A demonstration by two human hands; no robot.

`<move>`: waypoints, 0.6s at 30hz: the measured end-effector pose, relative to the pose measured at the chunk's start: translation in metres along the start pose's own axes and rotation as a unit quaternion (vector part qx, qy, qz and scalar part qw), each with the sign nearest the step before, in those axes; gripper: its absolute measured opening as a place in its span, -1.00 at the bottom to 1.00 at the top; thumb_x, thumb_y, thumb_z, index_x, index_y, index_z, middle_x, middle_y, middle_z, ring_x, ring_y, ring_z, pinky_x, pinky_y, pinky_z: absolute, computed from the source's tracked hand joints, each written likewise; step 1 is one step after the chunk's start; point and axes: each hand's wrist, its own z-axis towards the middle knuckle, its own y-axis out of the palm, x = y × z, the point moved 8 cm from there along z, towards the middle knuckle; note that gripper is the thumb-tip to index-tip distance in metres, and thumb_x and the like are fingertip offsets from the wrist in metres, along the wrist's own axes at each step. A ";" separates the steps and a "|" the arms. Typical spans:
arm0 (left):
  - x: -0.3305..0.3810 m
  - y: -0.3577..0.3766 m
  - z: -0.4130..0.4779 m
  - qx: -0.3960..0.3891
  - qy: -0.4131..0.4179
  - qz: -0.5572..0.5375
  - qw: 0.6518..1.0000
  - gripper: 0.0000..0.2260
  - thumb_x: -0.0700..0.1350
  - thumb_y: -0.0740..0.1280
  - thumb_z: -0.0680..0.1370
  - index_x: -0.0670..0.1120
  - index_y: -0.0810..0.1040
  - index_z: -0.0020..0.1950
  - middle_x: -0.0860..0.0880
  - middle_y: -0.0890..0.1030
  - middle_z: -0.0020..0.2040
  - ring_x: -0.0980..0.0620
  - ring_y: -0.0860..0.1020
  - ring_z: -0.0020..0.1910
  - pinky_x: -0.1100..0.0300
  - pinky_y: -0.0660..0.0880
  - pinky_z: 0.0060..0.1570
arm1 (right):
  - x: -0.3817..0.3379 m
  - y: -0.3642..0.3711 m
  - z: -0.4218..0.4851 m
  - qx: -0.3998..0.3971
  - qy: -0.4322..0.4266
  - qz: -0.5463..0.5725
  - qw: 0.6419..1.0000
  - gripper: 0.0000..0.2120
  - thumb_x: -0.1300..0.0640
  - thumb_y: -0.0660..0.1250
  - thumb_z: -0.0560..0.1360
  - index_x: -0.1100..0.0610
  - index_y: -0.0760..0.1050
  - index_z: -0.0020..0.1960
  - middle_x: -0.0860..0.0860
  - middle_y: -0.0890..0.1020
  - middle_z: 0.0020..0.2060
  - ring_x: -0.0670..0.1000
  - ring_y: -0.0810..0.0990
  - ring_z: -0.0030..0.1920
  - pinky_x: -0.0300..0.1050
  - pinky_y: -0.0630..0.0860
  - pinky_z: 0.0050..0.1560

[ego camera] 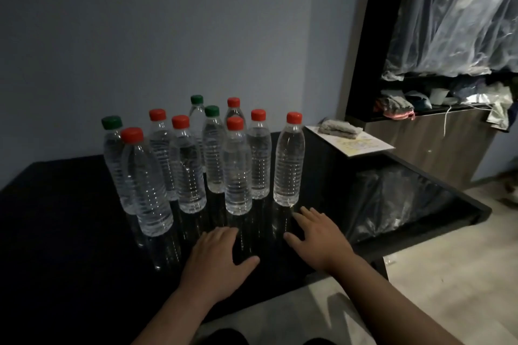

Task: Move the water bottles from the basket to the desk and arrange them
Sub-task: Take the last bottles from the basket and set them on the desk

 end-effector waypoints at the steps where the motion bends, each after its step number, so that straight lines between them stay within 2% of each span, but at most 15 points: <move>1: 0.002 0.002 -0.002 -0.014 0.010 0.025 1.000 -0.32 0.36 0.19 0.48 0.03 0.24 0.49 0.06 0.26 0.49 0.04 0.20 0.48 0.11 0.06 0.48 | 0.000 0.001 -0.003 -0.001 -0.002 -0.004 1.000 -0.32 -0.30 0.08 0.55 0.02 0.14 0.55 0.04 0.14 0.56 0.05 0.04 0.56 0.00 -0.03 0.54; 7: 0.002 0.003 0.002 -0.016 0.021 0.052 0.998 -0.28 0.40 0.22 0.42 0.05 0.30 0.47 0.06 0.27 0.48 0.03 0.21 0.47 0.10 0.13 0.46 | -0.001 -0.002 -0.009 0.027 -0.006 -0.010 1.000 -0.33 -0.32 0.05 0.54 -0.01 0.14 0.55 0.02 0.15 0.56 0.03 0.04 0.56 -0.01 -0.02 0.54; 12: 0.004 0.004 0.002 -0.005 0.038 0.106 0.994 -0.17 0.50 0.02 0.31 0.06 0.27 0.46 0.07 0.25 0.47 0.05 0.18 0.46 0.10 0.07 0.49 | -0.003 -0.003 -0.011 0.020 -0.019 -0.032 0.999 -0.23 -0.40 -0.05 0.48 -0.01 0.10 0.56 0.03 0.12 0.56 0.03 0.03 0.56 -0.01 -0.04 0.54; 15: 0.003 0.008 0.004 -0.007 0.034 0.114 0.993 -0.16 0.49 0.01 0.33 0.04 0.25 0.48 0.05 0.23 0.49 0.03 0.14 0.50 0.12 -0.06 0.49 | -0.003 0.000 -0.010 0.031 -0.027 -0.053 0.998 -0.18 -0.40 -0.13 0.42 0.03 0.20 0.53 0.06 0.24 0.52 0.08 0.14 0.54 0.04 0.05 0.52; 18: 0.002 0.011 0.006 -0.037 0.027 0.131 0.990 -0.18 0.47 0.04 0.35 -0.01 0.31 0.45 -0.01 0.30 0.47 -0.03 0.19 0.49 0.04 -0.03 0.50 | -0.004 -0.002 -0.010 0.038 -0.026 -0.059 0.997 -0.24 -0.35 -0.01 0.45 0.12 0.35 0.45 0.14 0.40 0.43 0.16 0.30 0.46 0.12 0.19 0.46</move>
